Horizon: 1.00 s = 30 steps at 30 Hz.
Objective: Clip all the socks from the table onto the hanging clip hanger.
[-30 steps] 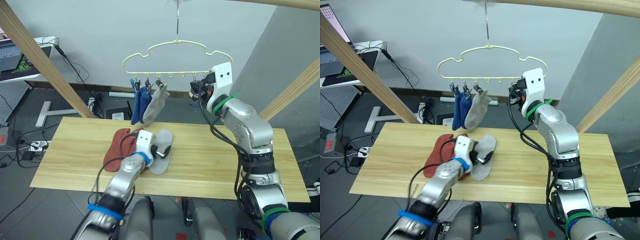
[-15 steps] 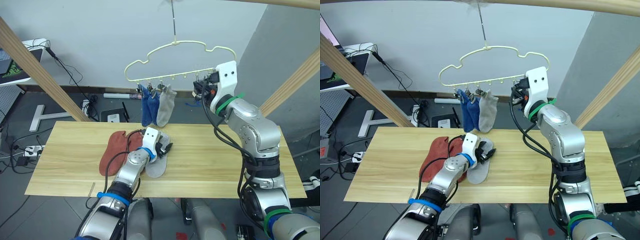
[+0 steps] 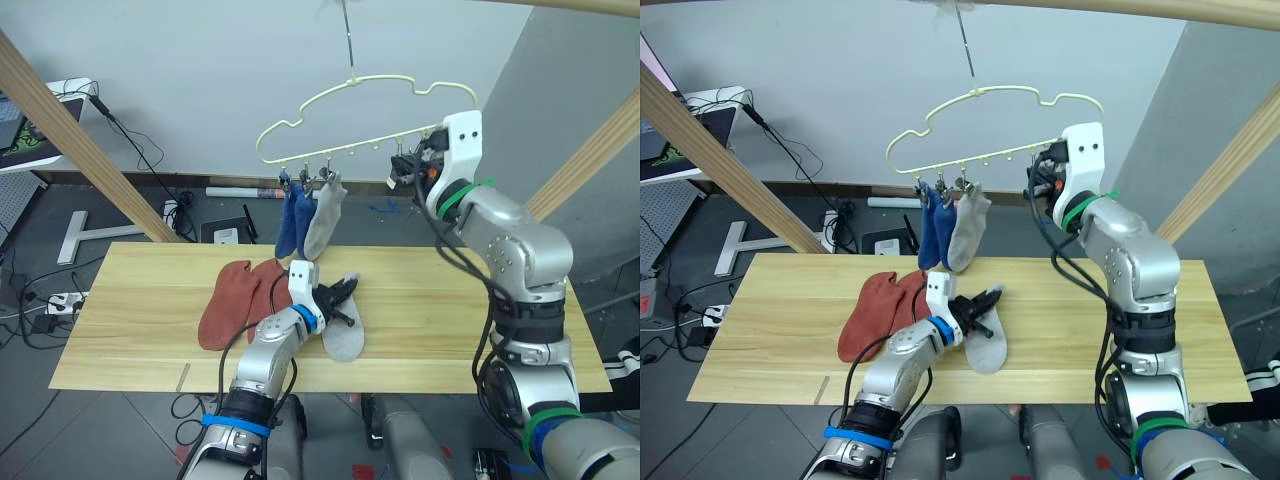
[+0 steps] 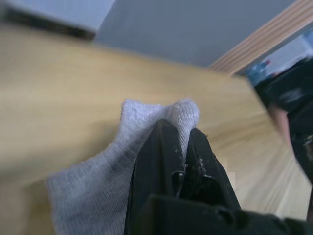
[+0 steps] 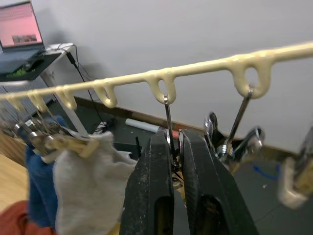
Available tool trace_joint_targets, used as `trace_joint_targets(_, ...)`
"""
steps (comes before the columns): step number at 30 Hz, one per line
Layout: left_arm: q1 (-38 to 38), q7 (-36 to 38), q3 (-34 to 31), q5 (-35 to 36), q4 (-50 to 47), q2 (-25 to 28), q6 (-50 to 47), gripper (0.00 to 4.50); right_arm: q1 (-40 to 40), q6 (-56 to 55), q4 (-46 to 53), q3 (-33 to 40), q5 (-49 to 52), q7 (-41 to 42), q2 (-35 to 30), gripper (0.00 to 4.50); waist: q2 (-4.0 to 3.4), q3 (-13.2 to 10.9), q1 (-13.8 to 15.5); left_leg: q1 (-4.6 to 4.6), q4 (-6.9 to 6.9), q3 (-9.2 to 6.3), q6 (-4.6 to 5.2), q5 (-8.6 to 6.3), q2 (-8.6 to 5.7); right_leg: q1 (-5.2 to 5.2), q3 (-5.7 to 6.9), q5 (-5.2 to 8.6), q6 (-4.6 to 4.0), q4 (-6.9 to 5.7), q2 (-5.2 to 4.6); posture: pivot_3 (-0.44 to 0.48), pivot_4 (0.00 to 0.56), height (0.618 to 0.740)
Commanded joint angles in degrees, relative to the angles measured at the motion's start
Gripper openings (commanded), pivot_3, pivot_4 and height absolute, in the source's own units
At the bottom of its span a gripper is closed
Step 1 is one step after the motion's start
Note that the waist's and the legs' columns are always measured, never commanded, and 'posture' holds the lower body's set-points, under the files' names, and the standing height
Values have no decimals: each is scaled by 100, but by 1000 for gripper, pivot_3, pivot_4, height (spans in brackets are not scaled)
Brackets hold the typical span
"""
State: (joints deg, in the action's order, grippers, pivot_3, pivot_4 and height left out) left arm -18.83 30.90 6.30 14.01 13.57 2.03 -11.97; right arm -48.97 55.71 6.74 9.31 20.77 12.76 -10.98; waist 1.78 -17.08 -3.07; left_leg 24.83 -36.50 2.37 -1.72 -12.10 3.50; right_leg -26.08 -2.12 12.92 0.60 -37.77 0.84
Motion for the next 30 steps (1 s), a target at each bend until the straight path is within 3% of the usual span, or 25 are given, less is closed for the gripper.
trace_joint_targets(1, -162, 48, 158, -63, -565, -107, 392, 34, -238, 900, -63, 496, 421, -202, 17, 0, 0, 0, 2, 0, 0, -1, 0, 0, 1, 1, 0, 0, 0, 1, 0, -117, 293, 740)
trace_joint_targets(5, -328, -84, 289, -297, -734, -142, 795, 34, -415, 1507, -100, 712, 642, -287, -41, 0, 1, 1, 3, 5, 0, 2, 0, 0, 0, 1, -6, 0, 1, 8, -4, -118, 292, 740)
trace_joint_targets(10, -922, -380, 512, -779, -790, -321, 1526, 34, -921, 2528, -439, 1593, 873, -720, 177, 0, 2, 2, 9, 13, -16, -3, 1, 0, 0, 1, -3, -2, 2, 2, -6, -134, 284, 740)
trace_joint_targets(30, -1243, -455, 359, -694, -396, -455, 1859, 34, -1382, 3393, -455, 2457, 845, -1192, 515, 0, 1, 3, -4, 18, -28, -5, 2, -1, -3, 5, -7, -5, 8, 3, -2, -145, 281, 740)
